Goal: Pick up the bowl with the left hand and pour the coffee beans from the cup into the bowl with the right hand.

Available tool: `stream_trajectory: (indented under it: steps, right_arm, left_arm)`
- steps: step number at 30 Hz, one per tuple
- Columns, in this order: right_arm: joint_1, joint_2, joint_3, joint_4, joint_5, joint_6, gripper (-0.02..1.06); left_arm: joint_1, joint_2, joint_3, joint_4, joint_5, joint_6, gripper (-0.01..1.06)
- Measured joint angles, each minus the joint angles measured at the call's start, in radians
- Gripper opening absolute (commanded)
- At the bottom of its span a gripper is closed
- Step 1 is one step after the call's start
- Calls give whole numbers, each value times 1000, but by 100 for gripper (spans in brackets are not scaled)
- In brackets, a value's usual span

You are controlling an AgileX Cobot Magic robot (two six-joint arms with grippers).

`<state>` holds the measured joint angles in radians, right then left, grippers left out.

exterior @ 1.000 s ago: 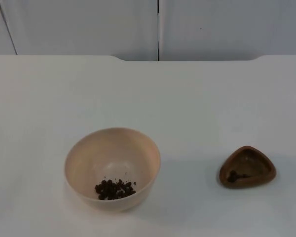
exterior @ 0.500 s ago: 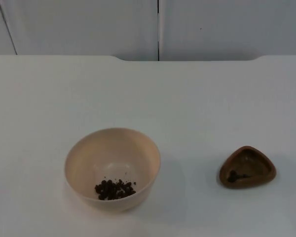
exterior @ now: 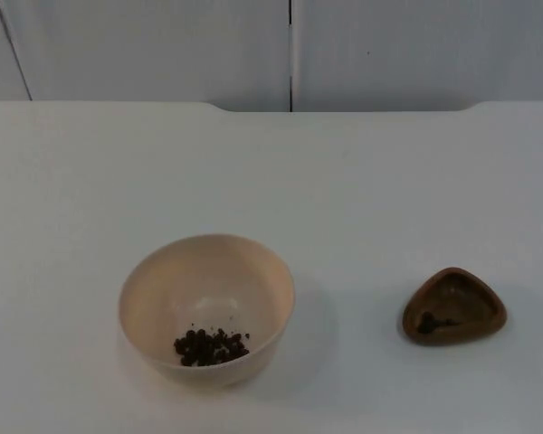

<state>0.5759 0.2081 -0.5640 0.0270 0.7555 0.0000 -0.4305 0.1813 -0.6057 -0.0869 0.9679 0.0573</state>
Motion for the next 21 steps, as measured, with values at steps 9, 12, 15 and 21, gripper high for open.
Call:
stream_trajectory:
  steps: [9,12,15,21]
  right_arm:
    - [0,-79,18,38,16,-57,62]
    - [0,-112,20,54,33,-69,52]
    - [0,-165,20,71,78,-75,44]
    - [0,-205,20,75,175,-78,30]
  left_arm:
    - [0,-84,70,0,41,9,74]
    - [0,-109,81,2,58,9,74]
    - [0,-167,86,11,74,11,74]
    - [0,-177,108,32,105,2,74]
